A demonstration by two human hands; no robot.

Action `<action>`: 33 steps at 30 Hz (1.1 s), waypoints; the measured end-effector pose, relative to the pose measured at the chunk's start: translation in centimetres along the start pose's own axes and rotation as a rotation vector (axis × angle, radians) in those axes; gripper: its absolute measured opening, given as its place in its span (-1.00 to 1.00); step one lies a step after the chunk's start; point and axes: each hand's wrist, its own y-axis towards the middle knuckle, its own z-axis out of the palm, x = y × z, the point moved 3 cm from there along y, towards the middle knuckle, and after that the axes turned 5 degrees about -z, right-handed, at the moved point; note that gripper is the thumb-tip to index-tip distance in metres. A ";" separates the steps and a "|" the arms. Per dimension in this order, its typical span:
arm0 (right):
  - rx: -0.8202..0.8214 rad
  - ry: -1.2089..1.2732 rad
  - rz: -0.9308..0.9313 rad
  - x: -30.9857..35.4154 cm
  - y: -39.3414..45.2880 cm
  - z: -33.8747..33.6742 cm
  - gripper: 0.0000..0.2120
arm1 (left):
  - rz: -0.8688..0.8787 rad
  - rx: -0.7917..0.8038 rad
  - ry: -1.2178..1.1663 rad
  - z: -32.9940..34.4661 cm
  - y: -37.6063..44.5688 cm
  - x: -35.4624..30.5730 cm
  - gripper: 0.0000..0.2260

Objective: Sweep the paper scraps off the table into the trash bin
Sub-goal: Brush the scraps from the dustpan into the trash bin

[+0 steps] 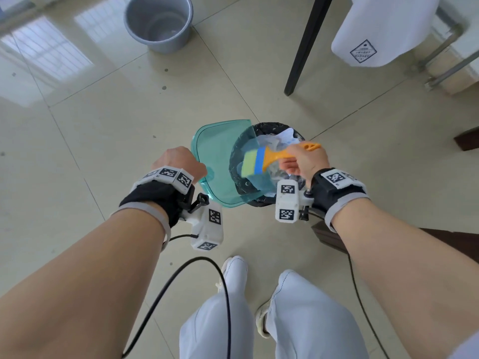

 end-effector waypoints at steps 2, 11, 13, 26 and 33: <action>-0.013 -0.108 0.014 0.0 -0.7 -0.7 -0.90 | 0.010 -0.007 -0.003 -0.6 -1.0 -0.1 -0.81; -0.085 0.063 -0.082 4.8 -7.2 -3.5 -0.90 | 0.002 0.021 -0.017 -4.3 -6.6 1.0 -0.80; -0.119 0.148 -0.093 6.6 -9.0 -4.9 -0.85 | 0.020 0.043 -0.043 -5.7 -8.3 1.0 -0.76; -0.109 0.517 -0.259 22.8 -21.8 -17.1 -0.96 | 0.219 0.036 -0.179 -17.8 -21.4 -4.3 -0.78; -0.329 0.673 -0.343 26.3 -28.8 -26.8 -0.85 | 0.448 0.039 -0.174 -22.3 -27.6 -10.4 -0.77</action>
